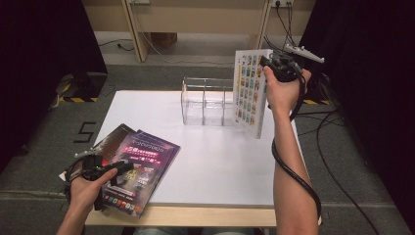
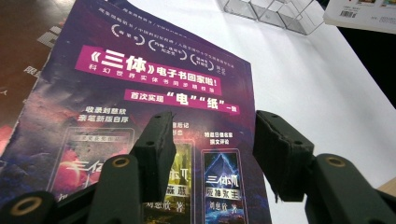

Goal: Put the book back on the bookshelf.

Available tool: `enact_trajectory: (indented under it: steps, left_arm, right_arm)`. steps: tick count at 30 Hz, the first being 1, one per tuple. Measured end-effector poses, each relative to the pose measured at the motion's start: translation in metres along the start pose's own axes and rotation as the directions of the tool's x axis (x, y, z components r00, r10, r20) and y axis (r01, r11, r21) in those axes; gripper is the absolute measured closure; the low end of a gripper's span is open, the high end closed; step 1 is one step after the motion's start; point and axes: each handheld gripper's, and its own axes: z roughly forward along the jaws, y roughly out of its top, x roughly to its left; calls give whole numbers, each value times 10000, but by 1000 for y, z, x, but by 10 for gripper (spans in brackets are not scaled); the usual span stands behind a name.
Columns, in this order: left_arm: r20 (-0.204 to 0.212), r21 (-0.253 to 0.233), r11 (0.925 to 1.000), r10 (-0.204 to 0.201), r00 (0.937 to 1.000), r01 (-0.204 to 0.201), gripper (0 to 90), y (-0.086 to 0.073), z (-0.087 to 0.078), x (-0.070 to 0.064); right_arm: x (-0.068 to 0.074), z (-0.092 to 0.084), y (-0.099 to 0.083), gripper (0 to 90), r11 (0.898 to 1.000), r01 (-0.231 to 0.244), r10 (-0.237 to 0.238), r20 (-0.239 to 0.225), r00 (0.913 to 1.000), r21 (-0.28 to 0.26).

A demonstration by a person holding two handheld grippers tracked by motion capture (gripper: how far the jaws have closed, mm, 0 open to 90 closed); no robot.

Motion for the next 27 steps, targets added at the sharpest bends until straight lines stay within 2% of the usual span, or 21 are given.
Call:
enact_trajectory:
  steps: [15,23,27]
  left_arm:
    - [-7,22,10000,-48,10000,48,478,0,1,1]
    - [3,-10,9999,-118,9999,118,479,0,0,3]
    - [-14,-53,9999,-145,9999,145,480,0,-2,4]
  right_arm:
    - [9,14,2,740,10000,-39,39,35,10000,4]
    - [23,26,6,740,10000,21,-21,-153,9999,-25]
    - [26,32,7,740,10000,82,-83,-122,9999,-45]
